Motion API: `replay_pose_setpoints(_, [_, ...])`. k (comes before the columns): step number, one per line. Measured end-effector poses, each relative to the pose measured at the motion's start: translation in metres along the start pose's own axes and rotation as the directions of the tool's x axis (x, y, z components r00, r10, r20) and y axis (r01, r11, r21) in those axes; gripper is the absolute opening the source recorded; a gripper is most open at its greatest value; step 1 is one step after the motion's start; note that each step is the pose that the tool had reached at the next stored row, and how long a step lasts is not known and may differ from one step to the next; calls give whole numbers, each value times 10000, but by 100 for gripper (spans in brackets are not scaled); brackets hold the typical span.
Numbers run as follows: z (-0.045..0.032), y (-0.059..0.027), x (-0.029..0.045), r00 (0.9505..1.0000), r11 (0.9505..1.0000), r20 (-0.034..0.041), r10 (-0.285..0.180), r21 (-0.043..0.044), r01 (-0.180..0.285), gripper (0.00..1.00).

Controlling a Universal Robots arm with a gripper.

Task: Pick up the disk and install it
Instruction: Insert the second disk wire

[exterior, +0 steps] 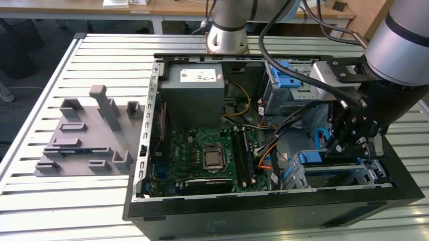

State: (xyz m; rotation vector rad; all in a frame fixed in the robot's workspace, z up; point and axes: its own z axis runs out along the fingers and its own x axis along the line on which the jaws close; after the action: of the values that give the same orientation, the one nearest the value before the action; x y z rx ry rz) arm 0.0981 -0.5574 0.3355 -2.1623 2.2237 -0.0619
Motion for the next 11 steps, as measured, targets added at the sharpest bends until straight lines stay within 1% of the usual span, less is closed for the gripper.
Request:
replay_pose_setpoints(5, [15, 1, 0, 10000, 10000, 72, 4, -2, -4, 16])
replay_pose_setpoints(11, [22, 1, 7, 10000, 10000, 77, 5, -2, -5, 16])
